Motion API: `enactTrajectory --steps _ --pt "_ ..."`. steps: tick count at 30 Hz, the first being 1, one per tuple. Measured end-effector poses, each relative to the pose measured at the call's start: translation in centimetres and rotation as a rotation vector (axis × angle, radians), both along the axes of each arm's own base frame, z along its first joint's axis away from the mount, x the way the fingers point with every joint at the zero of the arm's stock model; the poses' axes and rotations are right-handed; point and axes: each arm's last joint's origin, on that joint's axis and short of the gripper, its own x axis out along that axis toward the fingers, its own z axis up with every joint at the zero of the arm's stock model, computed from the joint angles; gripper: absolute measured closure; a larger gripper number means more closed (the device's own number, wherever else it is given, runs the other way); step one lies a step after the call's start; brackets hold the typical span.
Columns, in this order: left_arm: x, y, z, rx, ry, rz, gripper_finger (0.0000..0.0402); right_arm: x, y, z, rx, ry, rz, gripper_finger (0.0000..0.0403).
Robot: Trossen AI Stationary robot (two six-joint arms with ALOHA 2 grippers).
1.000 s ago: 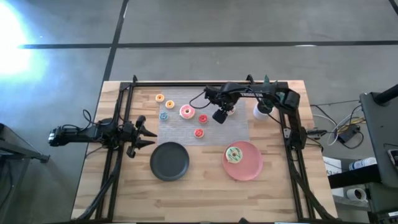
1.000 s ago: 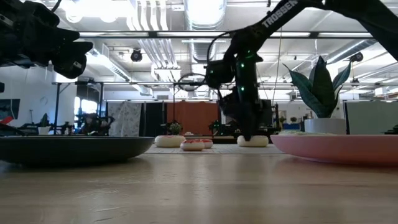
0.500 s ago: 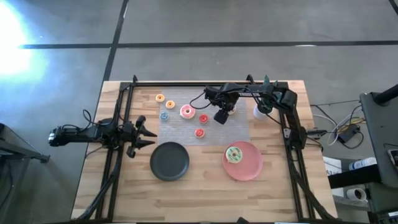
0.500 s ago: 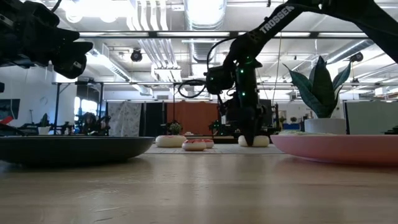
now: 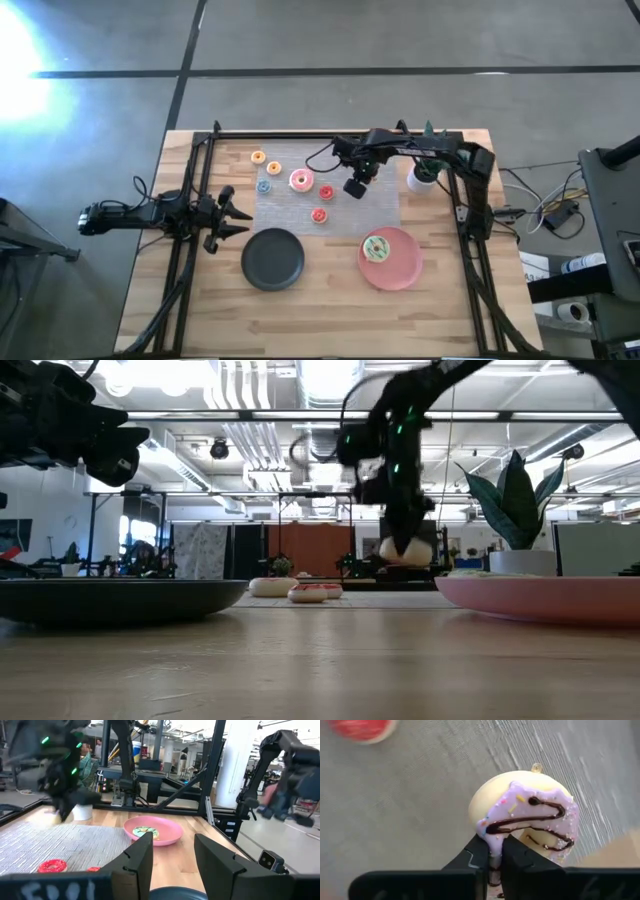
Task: Pick & Place donuts
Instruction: Put the large purple donut on the pink plate
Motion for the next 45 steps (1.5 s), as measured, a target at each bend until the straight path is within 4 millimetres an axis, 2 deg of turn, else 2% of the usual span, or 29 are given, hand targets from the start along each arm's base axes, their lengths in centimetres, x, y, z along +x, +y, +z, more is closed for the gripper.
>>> enactTrajectory --steps 4,10,15,20,25,33,38,45 --pt "0.0 0.0 0.0 0.0 0.0 0.0 0.0283 -1.3 3.5 2.6 0.11 0.015 -0.044 0.0389" --pt "0.0 0.0 0.0 0.0 0.0 0.0 0.0283 -3.2 9.7 3.3 0.175 0.096 -0.08 0.0389" --pt "0.0 0.0 0.0 0.0 0.0 0.0 0.0283 -5.4 14.8 1.6 0.212 0.183 -0.112 0.0389" --pt "0.0 0.0 0.0 0.0 0.0 0.0 0.0283 -7.3 18.2 -1.0 0.247 0.207 -0.155 0.039" --pt "0.0 0.0 0.0 0.0 0.0 0.0 0.0283 -7.5 19.4 -2.7 0.286 0.141 -0.201 0.039" --pt "0.0 0.0 0.0 0.0 0.0 0.0 0.0283 -8.3 19.2 -4.2 0.276 0.175 -0.212 0.038" --pt "0.0 0.0 0.0 0.0 0.0 0.0 0.0283 -8.1 19.4 -4.3 0.319 0.148 -0.178 0.0339" --pt "0.0 0.0 0.0 0.0 0.0 0.0 0.0283 -8.2 19.4 -4.3 0.356 0.168 -0.178 0.0258"
